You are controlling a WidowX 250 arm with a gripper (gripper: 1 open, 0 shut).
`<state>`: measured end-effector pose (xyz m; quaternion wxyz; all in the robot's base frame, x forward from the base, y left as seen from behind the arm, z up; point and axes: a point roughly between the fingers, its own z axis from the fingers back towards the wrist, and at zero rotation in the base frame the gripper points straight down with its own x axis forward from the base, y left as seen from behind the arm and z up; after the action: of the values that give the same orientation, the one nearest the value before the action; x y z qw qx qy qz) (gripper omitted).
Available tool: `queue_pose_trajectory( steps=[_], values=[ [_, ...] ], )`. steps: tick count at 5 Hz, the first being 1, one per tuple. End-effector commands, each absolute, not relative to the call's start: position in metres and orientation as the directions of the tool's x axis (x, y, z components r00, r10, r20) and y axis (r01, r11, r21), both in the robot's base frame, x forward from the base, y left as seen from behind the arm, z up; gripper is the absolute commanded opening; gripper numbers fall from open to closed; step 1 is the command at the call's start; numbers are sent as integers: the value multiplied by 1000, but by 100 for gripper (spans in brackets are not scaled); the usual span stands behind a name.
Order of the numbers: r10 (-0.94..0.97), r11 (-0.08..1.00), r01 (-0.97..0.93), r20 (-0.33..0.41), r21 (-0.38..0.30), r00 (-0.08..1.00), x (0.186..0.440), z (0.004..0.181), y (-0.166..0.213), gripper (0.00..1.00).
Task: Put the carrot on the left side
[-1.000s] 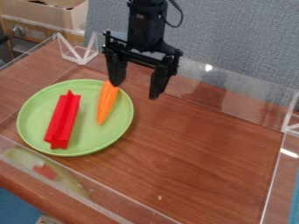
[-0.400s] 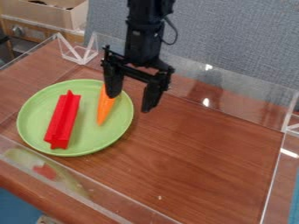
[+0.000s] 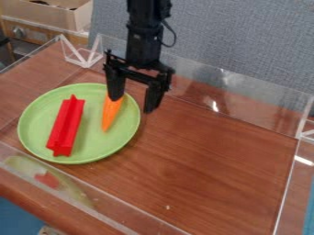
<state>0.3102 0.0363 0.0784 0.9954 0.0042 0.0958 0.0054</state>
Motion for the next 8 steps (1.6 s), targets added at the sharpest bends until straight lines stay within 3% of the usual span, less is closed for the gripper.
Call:
queue_pose_trajectory(
  steps=[1, 3, 4, 6, 7, 8],
  values=[
    [24, 1000, -24, -105, 1, 994, 340, 83, 29, 100],
    [75, 997, -76, -47, -30, 996, 380, 90, -28, 100],
    [123, 992, -123, -22, -36, 992, 394, 96, -34, 100],
    [148, 989, -149, -40, -24, 988, 404, 62, -3, 100],
    [151, 988, -152, -45, -21, 987, 402, 55, 4, 100],
    [154, 988, -155, -46, -21, 987, 398, 51, 10, 0]
  ],
)
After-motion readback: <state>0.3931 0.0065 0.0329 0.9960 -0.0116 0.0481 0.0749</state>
